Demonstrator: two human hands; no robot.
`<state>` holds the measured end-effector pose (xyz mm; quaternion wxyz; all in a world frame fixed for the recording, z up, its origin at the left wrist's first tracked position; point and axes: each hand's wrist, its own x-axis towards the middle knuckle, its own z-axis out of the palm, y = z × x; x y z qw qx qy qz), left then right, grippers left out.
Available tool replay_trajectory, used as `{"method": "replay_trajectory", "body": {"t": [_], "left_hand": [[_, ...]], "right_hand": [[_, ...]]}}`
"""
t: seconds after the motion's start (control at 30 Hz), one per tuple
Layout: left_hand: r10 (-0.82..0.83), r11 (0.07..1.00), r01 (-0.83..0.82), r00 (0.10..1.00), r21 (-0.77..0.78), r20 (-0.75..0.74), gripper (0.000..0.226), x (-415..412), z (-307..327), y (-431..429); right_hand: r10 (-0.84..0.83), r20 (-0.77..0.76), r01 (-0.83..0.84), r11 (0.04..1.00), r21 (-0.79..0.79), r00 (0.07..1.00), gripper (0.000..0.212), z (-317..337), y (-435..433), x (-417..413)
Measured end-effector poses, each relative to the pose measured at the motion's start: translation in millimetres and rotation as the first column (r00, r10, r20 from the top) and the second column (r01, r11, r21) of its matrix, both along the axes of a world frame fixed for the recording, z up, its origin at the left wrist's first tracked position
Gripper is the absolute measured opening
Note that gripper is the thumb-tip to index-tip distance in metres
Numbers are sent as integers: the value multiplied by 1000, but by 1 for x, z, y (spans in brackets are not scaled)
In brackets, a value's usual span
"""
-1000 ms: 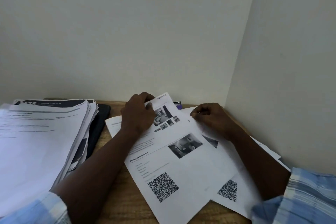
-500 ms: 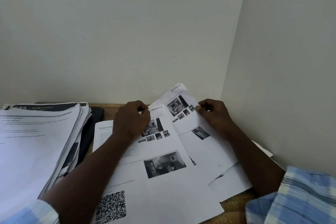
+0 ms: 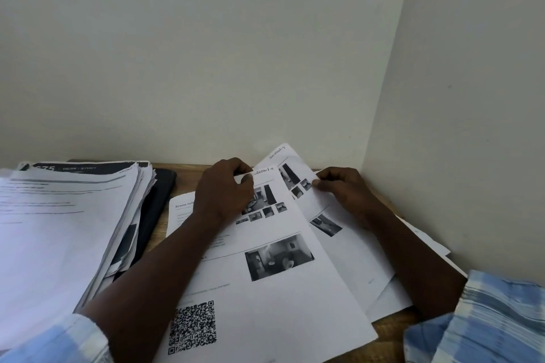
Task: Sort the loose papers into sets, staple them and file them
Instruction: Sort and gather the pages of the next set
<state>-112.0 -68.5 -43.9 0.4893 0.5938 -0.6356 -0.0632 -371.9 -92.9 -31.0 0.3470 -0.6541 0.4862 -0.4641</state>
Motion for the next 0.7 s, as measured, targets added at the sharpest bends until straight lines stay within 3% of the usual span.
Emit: {"method": "replay_trajectory", "body": {"t": [0.1,0.17,0.23,0.3,0.37,0.43,0.47,0.5,0.57,0.7], "left_hand": [[6,999,-9,998,-49,-61,4,-1,3,-1],[-28,999,23,993,-39,-111,8,-1,5,-1],[-69,997,73,981,19,-181,10,0,6,-2],[-84,993,100,970,62,-227,12,-2,7,0],[-88,991,108,972,82,-216,12,-4,7,1],[-81,993,91,990,81,-118,13,-6,7,3],[-72,994,74,997,76,-38,15,-6,5,4],[-60,996,57,998,73,36,16,-6,4,4],[-64,995,53,991,87,119,15,-5,0,3],[-104,990,87,981,107,165,10,-5,-4,3]], "right_hand": [[107,119,-128,974,185,987,12,13,18,8],[188,256,-267,907,326,948,9,20,30,14],[238,299,-339,872,352,924,19,25,33,17],[159,122,-186,948,256,980,28,25,23,16],[-127,-243,142,989,44,962,29,19,8,9],[-389,-595,376,914,-154,703,32,12,2,-1],[-400,-704,421,893,-157,587,42,8,3,-4],[-370,-766,446,887,-121,526,55,5,4,-6],[-344,-793,468,880,-84,503,72,3,4,-7],[-400,-687,463,880,-103,607,70,2,-2,-11]]}}
